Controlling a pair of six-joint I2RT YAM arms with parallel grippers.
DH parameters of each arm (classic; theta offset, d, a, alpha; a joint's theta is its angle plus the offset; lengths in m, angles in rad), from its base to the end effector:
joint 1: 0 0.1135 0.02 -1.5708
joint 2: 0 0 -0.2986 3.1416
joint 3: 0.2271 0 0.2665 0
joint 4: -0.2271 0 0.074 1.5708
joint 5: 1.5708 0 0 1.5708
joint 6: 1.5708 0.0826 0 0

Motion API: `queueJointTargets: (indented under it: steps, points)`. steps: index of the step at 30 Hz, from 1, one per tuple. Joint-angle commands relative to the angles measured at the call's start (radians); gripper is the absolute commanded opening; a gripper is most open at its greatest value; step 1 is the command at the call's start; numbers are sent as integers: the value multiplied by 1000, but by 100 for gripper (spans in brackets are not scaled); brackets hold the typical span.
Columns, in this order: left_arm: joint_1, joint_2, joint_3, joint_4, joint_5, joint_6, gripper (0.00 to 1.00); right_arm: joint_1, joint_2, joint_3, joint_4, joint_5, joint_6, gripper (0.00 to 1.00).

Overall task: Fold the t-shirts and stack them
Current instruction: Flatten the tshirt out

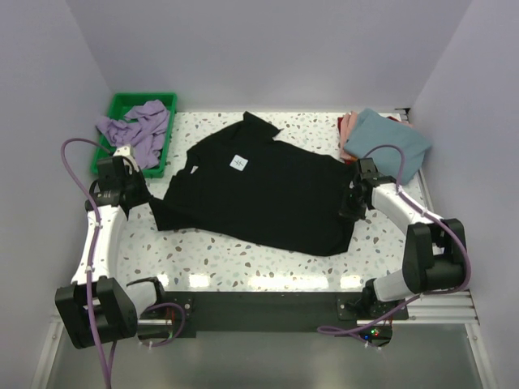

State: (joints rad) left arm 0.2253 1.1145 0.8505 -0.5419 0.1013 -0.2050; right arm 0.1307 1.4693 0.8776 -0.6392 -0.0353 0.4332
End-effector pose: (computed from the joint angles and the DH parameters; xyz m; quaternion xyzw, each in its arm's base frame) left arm 0.2581 0.0506 0.2590 -0.1794 0.9092 -0.0432 0.3732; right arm 0.2881 0.0408 0.1679 0.1455 0.9746 0.0638 0.1576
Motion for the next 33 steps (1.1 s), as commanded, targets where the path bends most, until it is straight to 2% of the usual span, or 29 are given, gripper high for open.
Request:
queueJointTargets:
  steps: [1,5,10,14,16,21,27,33]
  points:
    - [9,2,18,19,20,19,0,0,-35,18,-20,32,-13,12]
    - [9,-7,9,17,17,22,0,0,-29,-2,-7,32,-14,12]
    - [8,-19,12,14,14,26,0,1,-17,-3,7,32,-14,15]
    - [9,-25,15,13,12,26,0,0,-6,1,16,18,-14,8]
    - [9,-25,15,11,15,26,0,1,-7,4,16,8,-11,0]
    - [9,-19,19,26,32,12,0,0,-12,30,7,-18,-4,0]
    - [8,25,82,126,136,-99,0,-5,-53,188,-72,-57,15,0]
    - [9,116,338,226,187,-215,0,-11,-69,513,-178,-35,54,0]
